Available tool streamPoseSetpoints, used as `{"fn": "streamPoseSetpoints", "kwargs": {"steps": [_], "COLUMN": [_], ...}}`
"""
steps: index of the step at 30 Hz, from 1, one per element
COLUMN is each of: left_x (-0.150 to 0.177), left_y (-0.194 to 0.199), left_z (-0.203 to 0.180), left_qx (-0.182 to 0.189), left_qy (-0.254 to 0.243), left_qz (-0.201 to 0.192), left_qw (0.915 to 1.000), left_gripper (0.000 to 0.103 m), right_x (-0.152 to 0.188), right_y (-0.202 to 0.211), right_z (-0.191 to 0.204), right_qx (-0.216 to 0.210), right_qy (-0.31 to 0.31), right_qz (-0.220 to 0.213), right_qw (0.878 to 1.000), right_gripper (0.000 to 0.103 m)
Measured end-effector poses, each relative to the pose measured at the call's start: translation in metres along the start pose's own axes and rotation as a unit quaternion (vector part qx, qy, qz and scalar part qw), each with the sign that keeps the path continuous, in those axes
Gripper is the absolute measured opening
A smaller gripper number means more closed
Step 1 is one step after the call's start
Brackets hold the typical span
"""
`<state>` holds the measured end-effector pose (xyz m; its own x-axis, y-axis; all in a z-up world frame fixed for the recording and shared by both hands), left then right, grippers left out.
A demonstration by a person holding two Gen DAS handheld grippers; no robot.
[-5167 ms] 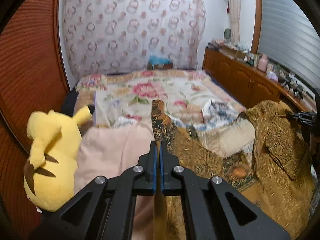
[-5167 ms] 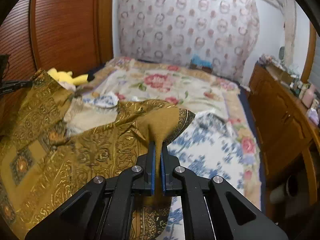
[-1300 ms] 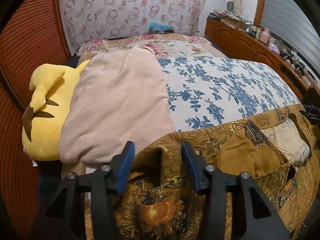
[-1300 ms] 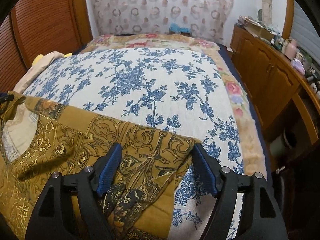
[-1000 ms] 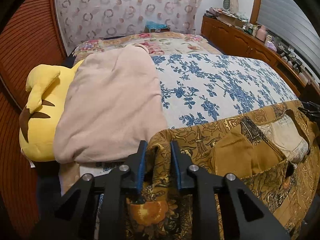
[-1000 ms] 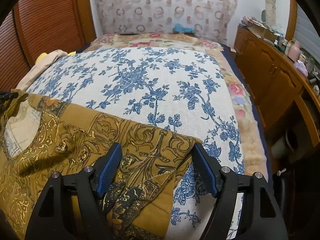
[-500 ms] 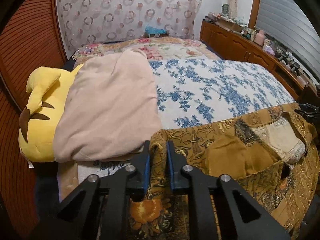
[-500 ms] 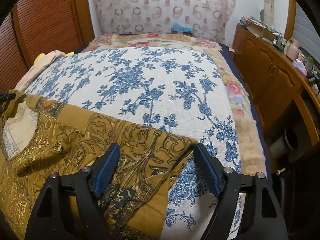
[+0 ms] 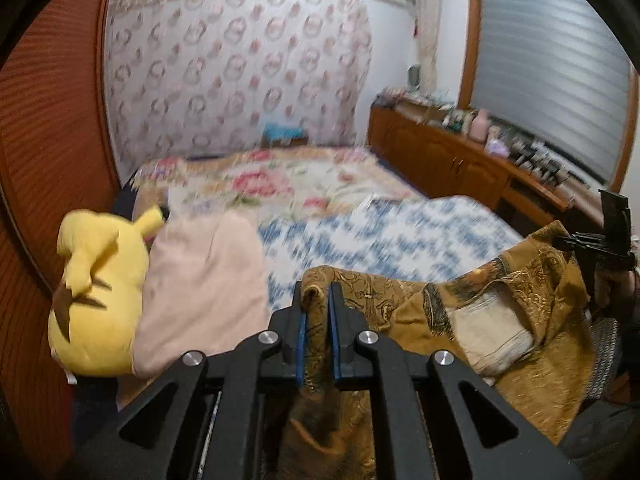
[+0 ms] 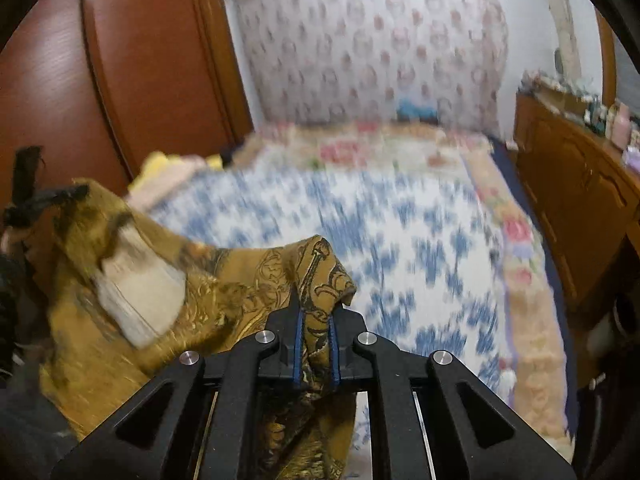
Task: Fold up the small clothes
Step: 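Grasp the shirt edge with the left tool while the right tool grasps it too, lift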
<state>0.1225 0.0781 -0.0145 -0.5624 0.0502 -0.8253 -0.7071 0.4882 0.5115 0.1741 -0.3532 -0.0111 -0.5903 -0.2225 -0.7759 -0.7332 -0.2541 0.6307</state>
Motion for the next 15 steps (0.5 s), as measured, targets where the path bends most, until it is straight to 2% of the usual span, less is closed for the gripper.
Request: {"fn": "streamPoseSetpoints", "kwargs": {"steps": [7, 11, 15], "left_x": [-0.056, -0.092, -0.113], "left_y": [0.049, 0.074, 0.082], "left_z": [-0.02, -0.022, -0.011], "left_qx": [0.004, -0.009, -0.02], "left_qy": [-0.024, -0.04, -0.039], "left_qz": [-0.067, -0.104, -0.128], "left_qw": [0.9975, 0.9937, 0.9907], "left_gripper": [0.008, 0.008, 0.008], "right_x": [-0.08, -0.129, -0.161], "right_y": [0.075, 0.113, 0.126], "right_z": [0.013, 0.015, 0.01], "right_qx": [0.016, 0.034, 0.058], "right_qy": [0.018, 0.03, 0.035], "right_qz": [-0.106, -0.155, -0.177], "right_qw": [0.994, 0.987, 0.982], "right_gripper": [0.007, 0.007, 0.007]}}
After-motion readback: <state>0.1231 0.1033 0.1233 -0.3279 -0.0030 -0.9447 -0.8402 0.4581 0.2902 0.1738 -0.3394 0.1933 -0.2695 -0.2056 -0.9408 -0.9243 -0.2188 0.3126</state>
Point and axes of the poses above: each gripper's, at about its wrist camera, not at the fingertips, and y roughly against the way its jaws point, z to its left, x to its underside, the point moved 8 cm from there along -y, roughly the way its jaws point, and after that the axes turned 15 degrees about x, right-handed, at the moved point
